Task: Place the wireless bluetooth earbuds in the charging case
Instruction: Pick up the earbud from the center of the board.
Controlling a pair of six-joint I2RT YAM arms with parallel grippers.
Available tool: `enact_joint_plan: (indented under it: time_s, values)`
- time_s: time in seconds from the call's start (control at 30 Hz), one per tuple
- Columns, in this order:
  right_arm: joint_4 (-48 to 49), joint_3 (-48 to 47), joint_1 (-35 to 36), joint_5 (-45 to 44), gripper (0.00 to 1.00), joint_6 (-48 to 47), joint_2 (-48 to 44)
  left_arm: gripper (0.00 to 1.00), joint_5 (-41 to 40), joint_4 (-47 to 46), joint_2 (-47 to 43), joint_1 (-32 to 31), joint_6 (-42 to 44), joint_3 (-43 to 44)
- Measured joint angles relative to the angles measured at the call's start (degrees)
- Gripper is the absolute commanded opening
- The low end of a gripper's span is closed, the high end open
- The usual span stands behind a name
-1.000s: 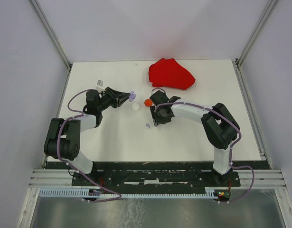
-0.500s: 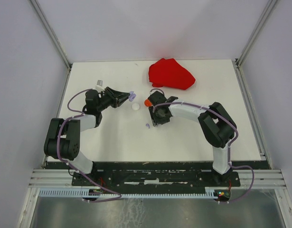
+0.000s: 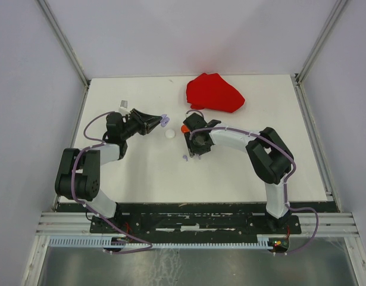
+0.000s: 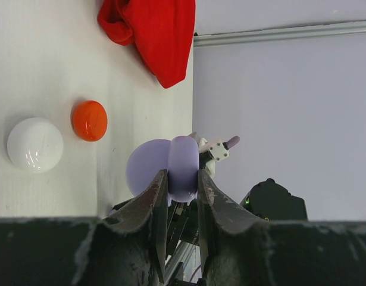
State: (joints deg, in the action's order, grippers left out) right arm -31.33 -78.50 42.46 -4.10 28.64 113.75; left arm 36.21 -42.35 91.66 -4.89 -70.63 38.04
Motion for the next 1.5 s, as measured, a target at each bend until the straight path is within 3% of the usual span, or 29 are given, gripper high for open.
enact_joint_plan:
  time_s: [0.93, 1.5]
  values:
    - [-3.0, -2.1, 0.5, -4.0, 0.36, -2.6, 1.5, 0.03, 0.1, -0.1, -0.3, 0.6, 0.0, -0.7]
    - [-2.9, -3.2, 0.7, -5.7, 0.12, -5.1, 1.8, 0.03, 0.2, -0.2, -0.3, 0.6, -0.1, -0.8]
